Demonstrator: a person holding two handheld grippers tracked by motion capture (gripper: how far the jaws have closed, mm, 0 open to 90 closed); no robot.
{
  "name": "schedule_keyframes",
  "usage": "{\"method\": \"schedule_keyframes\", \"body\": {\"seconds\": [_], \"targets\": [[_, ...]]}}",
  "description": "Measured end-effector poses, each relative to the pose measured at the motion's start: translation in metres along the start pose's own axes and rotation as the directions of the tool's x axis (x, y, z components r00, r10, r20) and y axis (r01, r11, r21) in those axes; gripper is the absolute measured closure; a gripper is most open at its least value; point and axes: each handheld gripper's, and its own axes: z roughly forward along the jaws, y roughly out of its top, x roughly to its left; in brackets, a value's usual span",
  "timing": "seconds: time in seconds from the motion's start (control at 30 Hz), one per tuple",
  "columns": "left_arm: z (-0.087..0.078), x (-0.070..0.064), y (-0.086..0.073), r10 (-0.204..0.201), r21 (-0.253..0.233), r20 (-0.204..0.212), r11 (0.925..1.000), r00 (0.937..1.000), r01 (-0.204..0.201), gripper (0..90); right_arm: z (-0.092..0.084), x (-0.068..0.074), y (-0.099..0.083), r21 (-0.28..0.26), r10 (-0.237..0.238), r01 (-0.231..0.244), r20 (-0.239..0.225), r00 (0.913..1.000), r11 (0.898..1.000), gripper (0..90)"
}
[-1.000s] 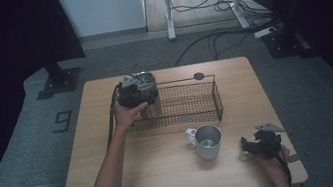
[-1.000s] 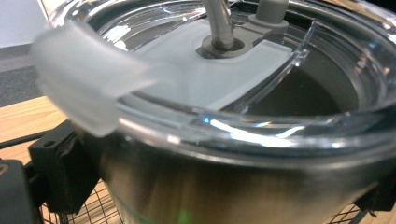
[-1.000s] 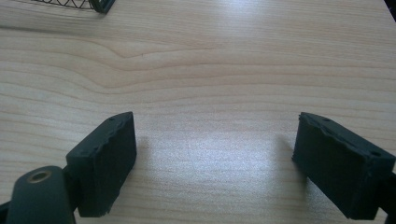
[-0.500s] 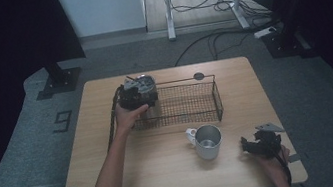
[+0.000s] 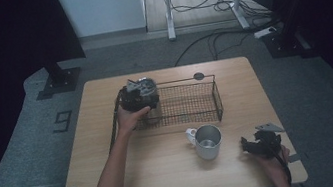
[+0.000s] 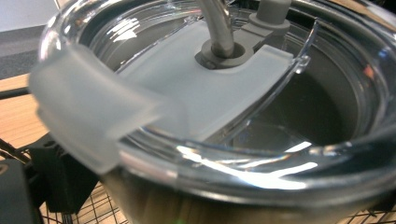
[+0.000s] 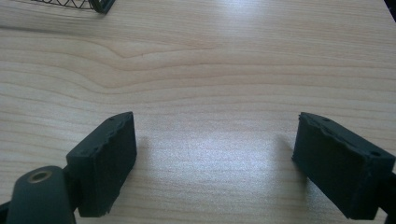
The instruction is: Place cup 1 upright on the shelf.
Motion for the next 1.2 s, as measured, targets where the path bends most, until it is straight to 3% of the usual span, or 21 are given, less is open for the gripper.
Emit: {"method": "schedule_keyframes", "body": {"seconds": [0.57,0.8,0.97,1.2], "targets": [[-0.001,-0.006,-0.009,0.014,0.000,-0.009,0.9999,0.9999,-0.014,3.0,0.000,0.000,0.000,0.000,0.000,0.000,0.000,1.0000,1.000,13.0],[-0.003,-0.005,-0.010,-0.011,-0.013,0.008,0.9999,0.9999,0.011,2.1,0.000,0.000,0.000,0.000,0.000,0.000,0.000,1.0000,1.000,13.0],[-0.010,-0.004,-0.010,-0.029,-0.032,0.040,0.9990,0.9988,0.030,0.0,0.000,0.000,0.000,0.000,0.000,0.000,0.000,1.0000,1.000,13.0],[-0.027,-0.006,-0.008,-0.034,-0.064,0.045,0.9973,0.9984,0.037,0.0,0.000,0.000,0.000,0.000,0.000,0.000,0.000,1.0000,1.000,13.0]]}}
